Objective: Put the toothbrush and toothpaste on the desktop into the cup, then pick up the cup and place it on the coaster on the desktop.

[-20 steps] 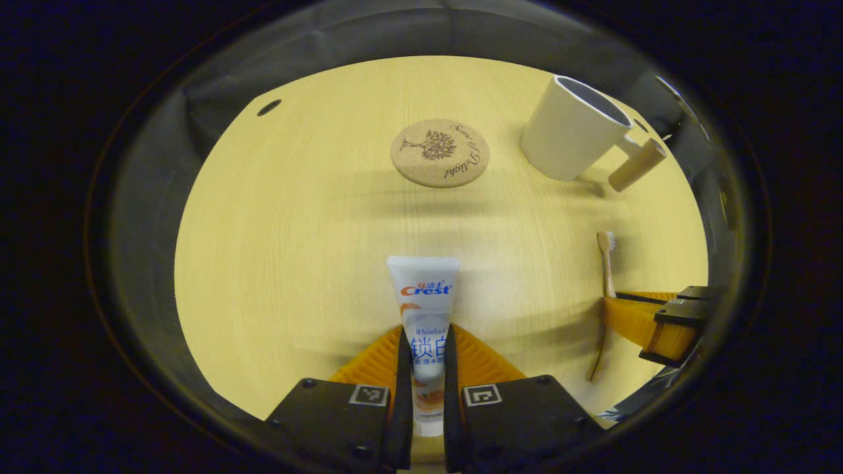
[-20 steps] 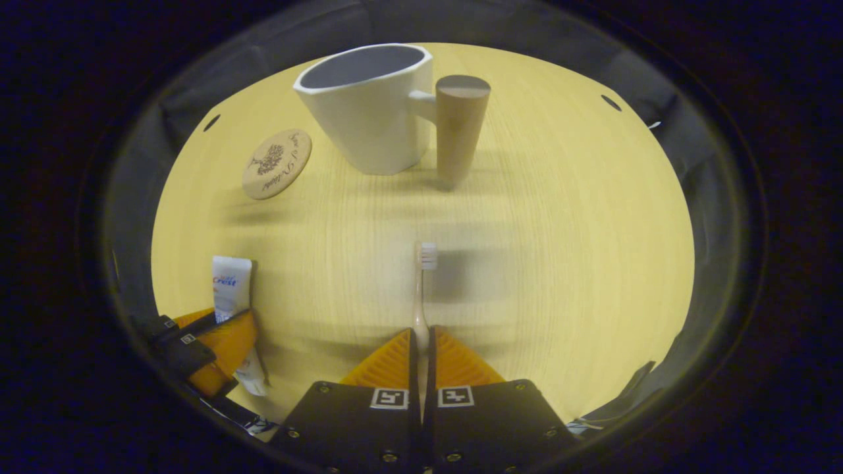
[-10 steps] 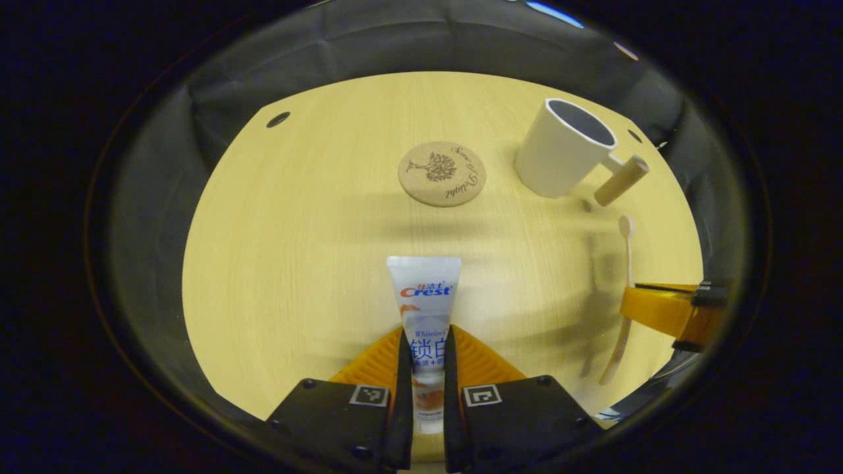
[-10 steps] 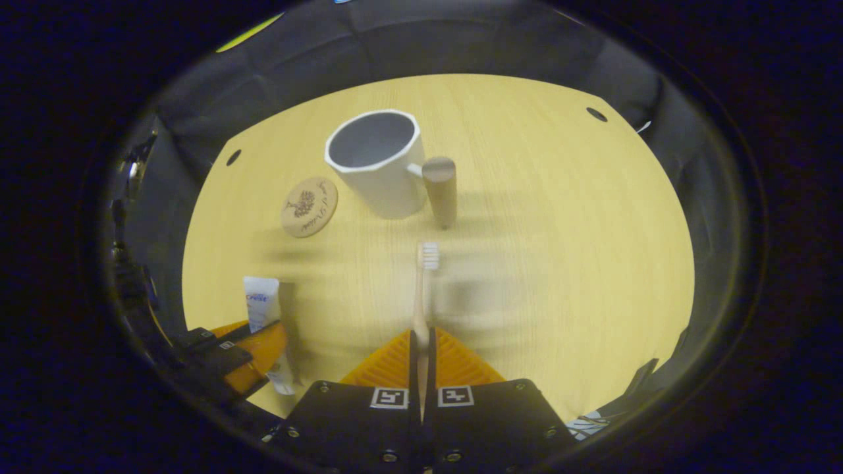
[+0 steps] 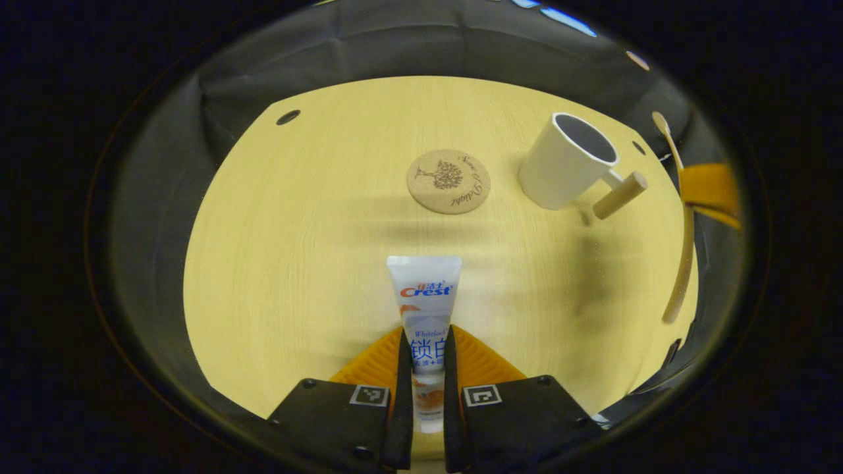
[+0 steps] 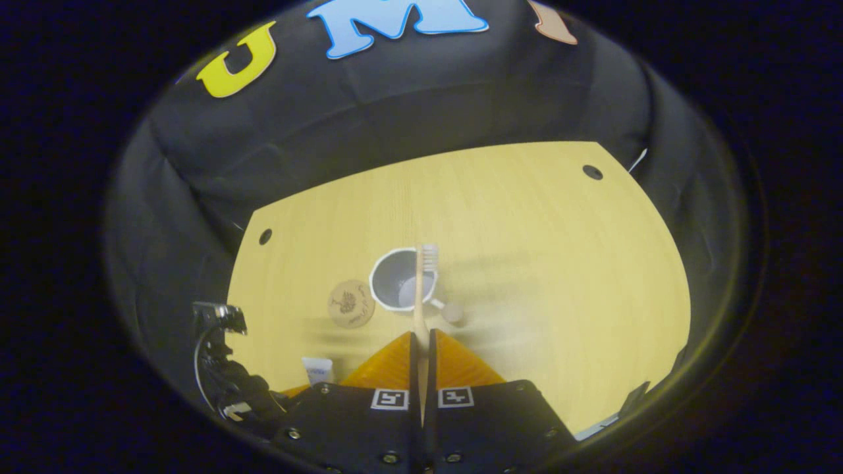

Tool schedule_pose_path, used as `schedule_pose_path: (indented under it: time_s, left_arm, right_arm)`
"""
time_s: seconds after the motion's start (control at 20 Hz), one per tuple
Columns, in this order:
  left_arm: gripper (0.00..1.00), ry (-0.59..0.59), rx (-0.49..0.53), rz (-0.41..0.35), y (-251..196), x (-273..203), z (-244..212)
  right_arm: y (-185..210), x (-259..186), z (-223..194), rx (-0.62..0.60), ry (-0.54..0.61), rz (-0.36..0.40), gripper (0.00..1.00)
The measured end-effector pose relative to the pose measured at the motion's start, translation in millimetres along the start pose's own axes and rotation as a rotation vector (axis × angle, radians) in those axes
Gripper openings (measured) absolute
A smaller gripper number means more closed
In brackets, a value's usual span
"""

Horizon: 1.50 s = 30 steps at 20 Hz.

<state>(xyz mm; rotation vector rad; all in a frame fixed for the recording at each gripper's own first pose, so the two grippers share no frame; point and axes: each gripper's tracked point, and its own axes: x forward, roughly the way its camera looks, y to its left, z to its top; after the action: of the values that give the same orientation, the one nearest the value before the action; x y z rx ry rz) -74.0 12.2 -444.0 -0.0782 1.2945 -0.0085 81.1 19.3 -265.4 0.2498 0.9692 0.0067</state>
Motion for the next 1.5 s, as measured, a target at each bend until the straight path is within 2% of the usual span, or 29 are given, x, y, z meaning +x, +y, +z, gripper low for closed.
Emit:
schedule_pose_path:
  time_s: [0.15,0.2,0.25,0.35,0.4,0.45,0.5,0.55,0.6,0.65,0.7,0.95,1.0,1.05,1.5]
  left_arm:
    - [0.27,0.010,-0.018,0.001,4.5,-2.0,-5.3]
    - [0.22,0.014,-0.025,0.003,6.1,-1.0,-7.8]
    - [0.27,0.018,-0.032,0.005,8.0,-1.8,-10.1]
    - [0.27,0.025,-0.048,0.012,13.4,-4.8,-13.8]
    - [0.22,0.027,-0.057,0.016,16.7,-4.9,-16.5]
    - [0.27,0.029,-0.066,0.022,20.3,-6.8,-17.2]
    - [0.27,0.030,-0.075,0.026,24.0,-9.2,-18.0]
    - [0.22,0.032,-0.083,0.032,28.0,-12.0,-18.6]
    - [0.27,0.034,-0.092,0.039,32.1,-15.1,-18.9]
    - [0.22,0.035,-0.100,0.045,36.1,-18.4,-18.9]
    - [0.27,0.037,-0.108,0.051,39.9,-22.0,-18.7]
    - [0.27,0.045,-0.143,0.071,56.8,-46.6,-14.3]
    - [0.31,0.046,-0.151,0.075,59.9,-52.8,-12.8]
    - [0.27,0.046,-0.158,0.078,62.8,-59.4,-10.8]
    - [0.27,-0.008,-0.153,0.098,69.2,-70.6,3.0]
  right_arm:
    - [8.2,14.8,32.6,-0.006,-0.044,0.011,0.02]
    - [10.0,18.7,43.8,-0.009,-0.061,0.014,0.02]
    - [11.6,20.3,53.3,-0.010,-0.079,0.019,0.02]
    - [19.5,27.0,74.5,-0.003,-0.115,0.029,0.02]
    - [22.8,30.5,84.8,0.001,-0.133,0.035,0.02]
    - [25.5,36.7,93.4,0.002,-0.147,0.038,0.02]
    - [28.0,42.2,100.2,-0.003,-0.160,0.040,0.02]
    - [30.6,49.0,105.9,-0.013,-0.173,0.039,0.02]
    - [32.2,54.0,109.0,-0.026,-0.186,0.037,0.02]
    - [33.3,61.6,110.8,-0.036,-0.193,0.034,0.02]
    - [34.2,68.7,110.6,-0.048,-0.194,0.031,0.03]
    - [34.3,91.5,105.4,-0.091,-0.233,0.028,0.02]
    - [32.7,94.3,103.2,-0.089,-0.239,0.025,0.02]
    - [33.2,95.9,100.7,-0.090,-0.245,0.026,0.02]
    - [27.6,93.6,72.3,-0.109,-0.272,0.043,0.04]
